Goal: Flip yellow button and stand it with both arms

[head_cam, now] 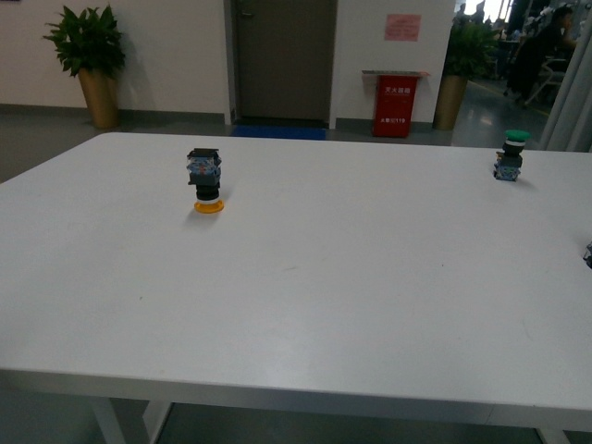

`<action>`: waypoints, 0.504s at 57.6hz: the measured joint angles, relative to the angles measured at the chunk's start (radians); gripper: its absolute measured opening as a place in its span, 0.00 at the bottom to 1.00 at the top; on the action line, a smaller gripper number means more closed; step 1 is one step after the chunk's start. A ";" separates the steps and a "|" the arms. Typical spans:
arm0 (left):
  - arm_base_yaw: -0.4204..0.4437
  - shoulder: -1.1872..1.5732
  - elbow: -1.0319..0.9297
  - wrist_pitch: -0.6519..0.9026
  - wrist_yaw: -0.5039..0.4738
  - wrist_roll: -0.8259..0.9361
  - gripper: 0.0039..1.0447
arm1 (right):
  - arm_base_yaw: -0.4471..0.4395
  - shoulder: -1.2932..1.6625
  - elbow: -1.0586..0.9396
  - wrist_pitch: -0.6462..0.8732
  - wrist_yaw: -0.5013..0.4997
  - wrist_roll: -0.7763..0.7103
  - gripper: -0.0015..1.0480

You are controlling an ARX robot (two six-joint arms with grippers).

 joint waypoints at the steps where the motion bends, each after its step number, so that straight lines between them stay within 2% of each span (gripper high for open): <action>1: 0.000 0.060 0.044 0.039 0.000 0.002 0.94 | 0.000 0.000 0.000 0.000 0.000 0.000 0.93; 6: -0.018 0.317 0.257 0.119 -0.007 0.012 0.94 | 0.000 0.000 0.000 0.000 0.000 0.000 0.93; 9: -0.032 0.428 0.352 0.116 -0.011 0.011 0.94 | 0.000 0.000 0.000 0.000 0.000 0.000 0.93; 18: -0.090 0.780 0.663 0.017 -0.024 -0.004 0.94 | 0.000 0.000 0.000 0.000 0.000 0.000 0.93; 29: -0.143 1.024 0.923 -0.135 0.005 -0.106 0.94 | 0.000 0.000 0.000 0.000 0.000 0.000 0.93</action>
